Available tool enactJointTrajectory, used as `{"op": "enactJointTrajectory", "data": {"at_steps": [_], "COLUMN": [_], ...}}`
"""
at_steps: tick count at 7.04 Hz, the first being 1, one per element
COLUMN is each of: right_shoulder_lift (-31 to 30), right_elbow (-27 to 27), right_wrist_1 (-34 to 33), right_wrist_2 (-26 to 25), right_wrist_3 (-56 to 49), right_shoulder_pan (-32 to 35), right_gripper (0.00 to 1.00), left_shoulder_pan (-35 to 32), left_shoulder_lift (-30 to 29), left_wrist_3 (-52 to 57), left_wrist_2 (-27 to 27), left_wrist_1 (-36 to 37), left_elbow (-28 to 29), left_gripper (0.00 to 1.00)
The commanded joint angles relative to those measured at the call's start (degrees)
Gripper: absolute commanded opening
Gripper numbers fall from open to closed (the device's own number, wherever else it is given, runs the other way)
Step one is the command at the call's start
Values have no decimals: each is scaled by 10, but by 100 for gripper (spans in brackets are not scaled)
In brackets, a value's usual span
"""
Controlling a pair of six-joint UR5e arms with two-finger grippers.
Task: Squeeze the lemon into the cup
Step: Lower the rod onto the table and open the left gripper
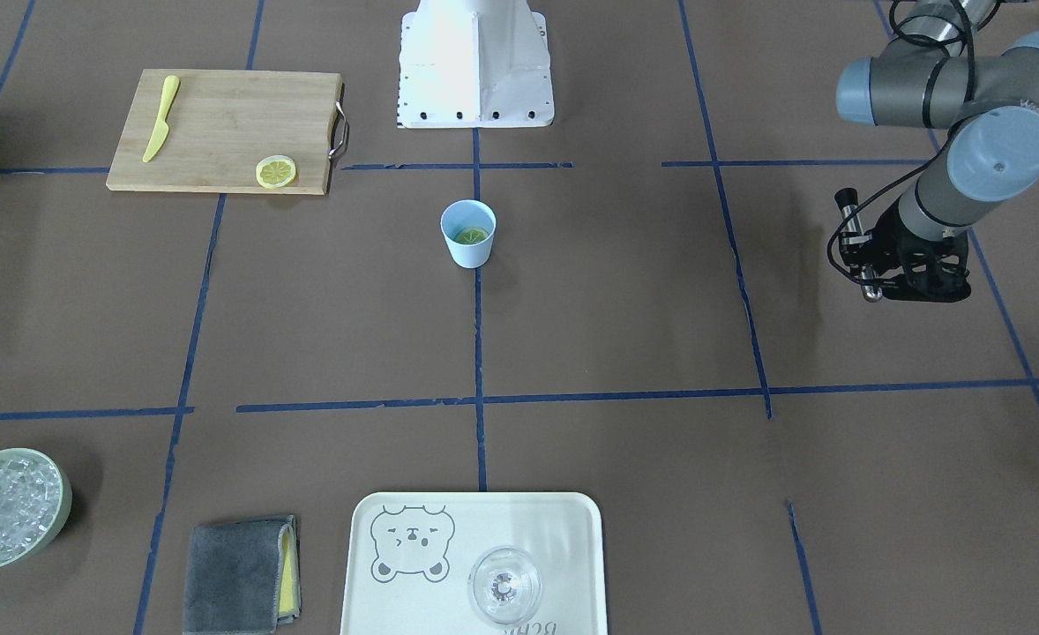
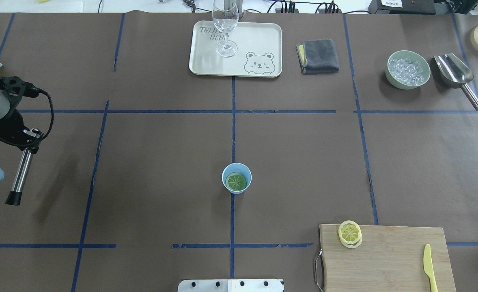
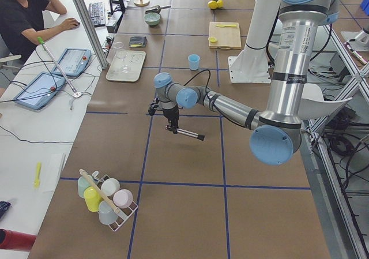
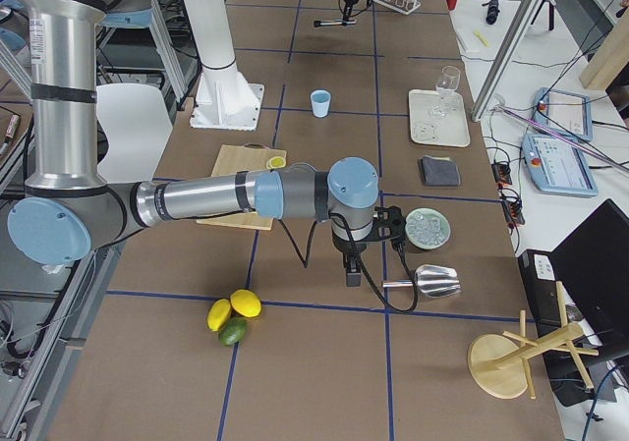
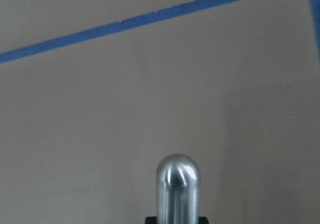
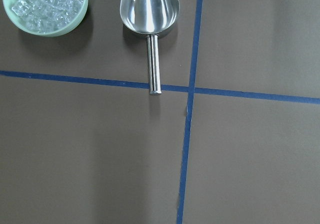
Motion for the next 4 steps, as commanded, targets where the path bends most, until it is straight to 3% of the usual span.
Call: {"op": "enactJointTrajectory", "data": {"at_steps": [1,2,3,4], "right_shoulder_lift": [-2,-2,-2,-2], "right_elbow": [15,18,19,19], "right_wrist_1": [0,1,0,0], "right_wrist_2": [0,0,-1,-1], "right_wrist_3": [5,14,14,15], "right_shoulder_pan": [1,1,1,1], "right_gripper": [100,100,100,100], "left_shoulder_pan": [0,0,0,0], "left_shoulder_lift": [-5,-5,-6,-15], "left_wrist_3": [-34,-34,-34,-34], "left_wrist_2": [0,0,0,0], "left_wrist_1": [-28,-29,-29,-29], "left_elbow": [51,55,59,70], "left_gripper": [0,0,23,99]}}
